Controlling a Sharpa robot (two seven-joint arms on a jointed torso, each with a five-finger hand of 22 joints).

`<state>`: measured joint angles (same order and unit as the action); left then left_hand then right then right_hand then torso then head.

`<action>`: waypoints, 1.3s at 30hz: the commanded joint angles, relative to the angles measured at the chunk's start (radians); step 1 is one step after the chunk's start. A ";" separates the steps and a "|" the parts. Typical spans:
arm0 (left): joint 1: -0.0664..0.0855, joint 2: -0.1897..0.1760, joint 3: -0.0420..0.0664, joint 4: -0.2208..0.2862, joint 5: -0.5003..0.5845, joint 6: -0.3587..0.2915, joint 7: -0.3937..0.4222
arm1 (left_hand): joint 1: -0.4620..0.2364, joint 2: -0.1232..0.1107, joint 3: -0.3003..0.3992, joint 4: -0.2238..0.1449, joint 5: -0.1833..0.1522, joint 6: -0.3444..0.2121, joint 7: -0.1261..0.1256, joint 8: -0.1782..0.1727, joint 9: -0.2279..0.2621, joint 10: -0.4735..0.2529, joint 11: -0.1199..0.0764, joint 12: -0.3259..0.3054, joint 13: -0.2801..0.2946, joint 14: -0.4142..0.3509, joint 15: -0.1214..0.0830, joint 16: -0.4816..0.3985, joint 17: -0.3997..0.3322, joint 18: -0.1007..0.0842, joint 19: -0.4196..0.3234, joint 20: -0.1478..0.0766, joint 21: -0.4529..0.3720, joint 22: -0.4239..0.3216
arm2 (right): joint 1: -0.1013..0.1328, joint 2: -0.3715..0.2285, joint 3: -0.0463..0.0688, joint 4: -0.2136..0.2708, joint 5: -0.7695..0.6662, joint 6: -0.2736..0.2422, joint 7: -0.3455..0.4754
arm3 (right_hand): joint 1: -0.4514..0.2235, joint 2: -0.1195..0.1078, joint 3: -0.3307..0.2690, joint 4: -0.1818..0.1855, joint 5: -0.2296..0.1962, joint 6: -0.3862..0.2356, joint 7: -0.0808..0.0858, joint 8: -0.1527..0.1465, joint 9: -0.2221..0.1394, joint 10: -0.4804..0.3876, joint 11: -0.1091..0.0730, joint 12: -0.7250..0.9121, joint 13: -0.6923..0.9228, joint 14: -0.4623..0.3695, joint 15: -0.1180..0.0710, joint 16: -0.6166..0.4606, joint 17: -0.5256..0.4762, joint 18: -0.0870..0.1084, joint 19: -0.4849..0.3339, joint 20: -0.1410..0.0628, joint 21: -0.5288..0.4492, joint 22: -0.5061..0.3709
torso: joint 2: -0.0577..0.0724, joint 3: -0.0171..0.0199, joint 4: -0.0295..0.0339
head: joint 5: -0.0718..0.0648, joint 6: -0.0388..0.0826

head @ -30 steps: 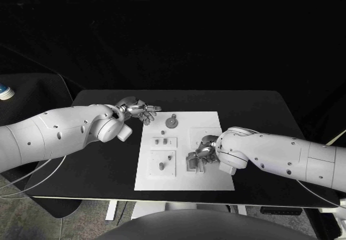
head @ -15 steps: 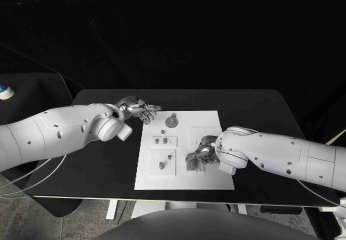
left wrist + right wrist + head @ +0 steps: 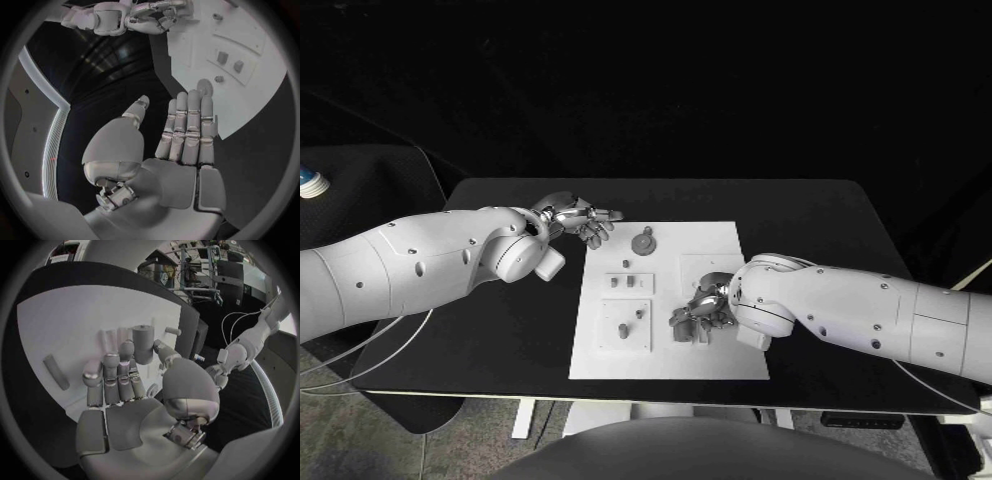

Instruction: Assemble the parts on the task board

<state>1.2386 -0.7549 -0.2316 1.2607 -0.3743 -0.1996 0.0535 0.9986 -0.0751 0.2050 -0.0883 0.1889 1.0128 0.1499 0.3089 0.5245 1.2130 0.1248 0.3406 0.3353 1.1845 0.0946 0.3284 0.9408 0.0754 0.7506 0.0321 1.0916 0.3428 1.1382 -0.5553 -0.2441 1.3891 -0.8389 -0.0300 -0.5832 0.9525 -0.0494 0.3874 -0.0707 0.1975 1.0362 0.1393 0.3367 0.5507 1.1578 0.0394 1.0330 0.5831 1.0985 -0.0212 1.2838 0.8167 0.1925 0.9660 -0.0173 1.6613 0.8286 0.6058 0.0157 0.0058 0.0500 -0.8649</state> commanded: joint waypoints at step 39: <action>0.004 -0.001 0.000 0.003 0.005 0.018 -0.001 | -0.001 -0.008 -0.001 0.007 -0.003 -0.008 0.001 0.004 -0.002 -0.008 -0.002 -0.005 0.000 -0.007 0.003 -0.007 0.001 0.014 -0.006 0.000 -0.006 -0.001 | -0.006 -0.002 -0.003 -0.031 -0.038 0.034 -0.009 | -0.033 0.005 0.029 0.004 0.003 -0.006 0.007 -0.009 -0.006 -0.006 0.007 -0.004 -0.004 -0.006 0.006 0.002 -0.002 0.069 -0.002 -0.001 0.122 0.002 | 0.001 0.0007 -0.0003 | 0.000 -0.008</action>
<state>1.2415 -0.7563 -0.2318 1.2614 -0.3742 -0.1944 0.0483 0.9986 -0.0750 0.2050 -0.0883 0.1889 1.0127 0.1499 0.3088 0.5238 1.2130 0.1247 0.3406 0.3353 1.1845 0.0946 0.3284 0.9412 0.0752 0.7506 0.0321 1.0916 0.3428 1.1374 -0.5555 -0.2429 1.3599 -0.8504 0.0026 -0.5711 0.9245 -0.0511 0.4103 -0.0690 0.1965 1.0312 0.1410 0.3244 0.5439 1.1542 0.0429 1.0330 0.5802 1.0946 -0.0171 1.2838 0.8160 0.1923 0.9631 -0.0103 1.6613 0.8293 0.6068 0.0171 0.0053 0.0504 -0.8725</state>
